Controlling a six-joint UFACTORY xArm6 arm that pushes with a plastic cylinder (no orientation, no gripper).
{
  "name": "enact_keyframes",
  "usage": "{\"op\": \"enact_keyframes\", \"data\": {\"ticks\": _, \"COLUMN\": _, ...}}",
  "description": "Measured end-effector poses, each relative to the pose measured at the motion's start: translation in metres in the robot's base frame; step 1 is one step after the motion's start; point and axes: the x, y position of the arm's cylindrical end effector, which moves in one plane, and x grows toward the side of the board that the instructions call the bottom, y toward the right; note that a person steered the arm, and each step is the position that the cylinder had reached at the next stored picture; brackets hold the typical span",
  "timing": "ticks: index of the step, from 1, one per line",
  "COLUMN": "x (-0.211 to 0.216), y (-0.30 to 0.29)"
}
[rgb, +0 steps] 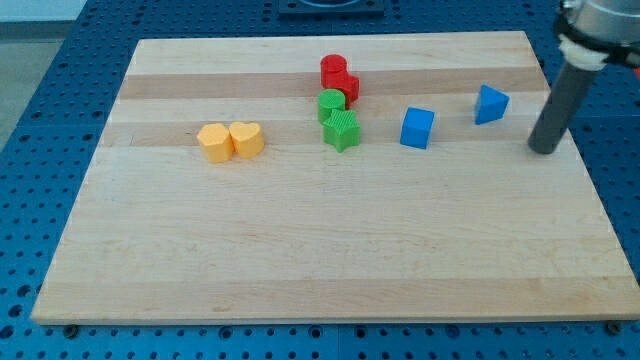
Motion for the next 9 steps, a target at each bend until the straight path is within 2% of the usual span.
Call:
{"op": "enact_keyframes", "data": {"ticks": 1, "x": -0.034, "y": 0.013}}
{"op": "enact_keyframes", "data": {"ticks": 3, "x": -0.094, "y": 0.003}}
{"op": "enact_keyframes", "data": {"ticks": 4, "x": -0.093, "y": -0.029}}
{"op": "enact_keyframes", "data": {"ticks": 6, "x": -0.057, "y": -0.073}}
{"op": "enact_keyframes", "data": {"ticks": 7, "x": -0.055, "y": -0.091}}
{"op": "enact_keyframes", "data": {"ticks": 9, "x": -0.019, "y": -0.094}}
